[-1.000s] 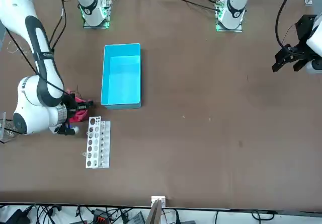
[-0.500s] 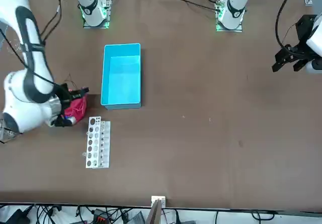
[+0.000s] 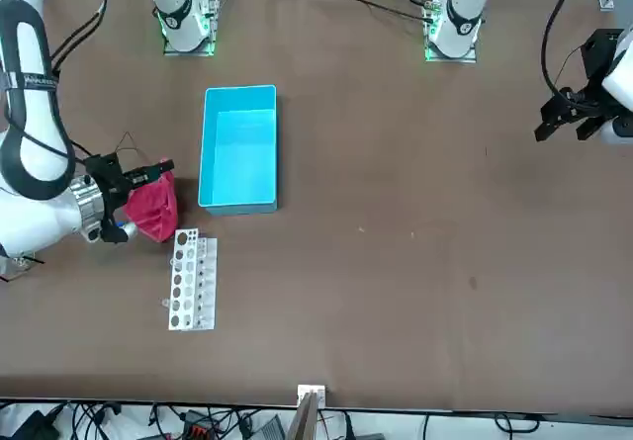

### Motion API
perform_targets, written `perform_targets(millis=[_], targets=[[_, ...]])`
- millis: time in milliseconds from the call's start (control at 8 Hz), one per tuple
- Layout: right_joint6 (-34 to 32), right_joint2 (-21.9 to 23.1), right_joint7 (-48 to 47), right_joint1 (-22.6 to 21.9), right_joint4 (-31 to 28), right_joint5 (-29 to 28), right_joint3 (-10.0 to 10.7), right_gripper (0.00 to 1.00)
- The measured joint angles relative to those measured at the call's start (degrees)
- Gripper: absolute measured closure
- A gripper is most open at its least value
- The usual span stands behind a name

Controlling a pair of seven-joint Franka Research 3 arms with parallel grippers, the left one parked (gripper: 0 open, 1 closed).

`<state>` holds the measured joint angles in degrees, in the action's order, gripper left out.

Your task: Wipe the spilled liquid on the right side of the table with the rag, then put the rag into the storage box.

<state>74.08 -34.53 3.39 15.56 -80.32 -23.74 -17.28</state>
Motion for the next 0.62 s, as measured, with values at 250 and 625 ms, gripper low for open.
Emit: perform_targets(millis=[250, 625], targets=[[-1.83, 0.26, 0.01, 0.23, 0.06, -0.73, 0.01, 0.99], [-3.25, 0.52, 1.50, 3.06, 0.23, 4.97, 0.15, 0.98]])
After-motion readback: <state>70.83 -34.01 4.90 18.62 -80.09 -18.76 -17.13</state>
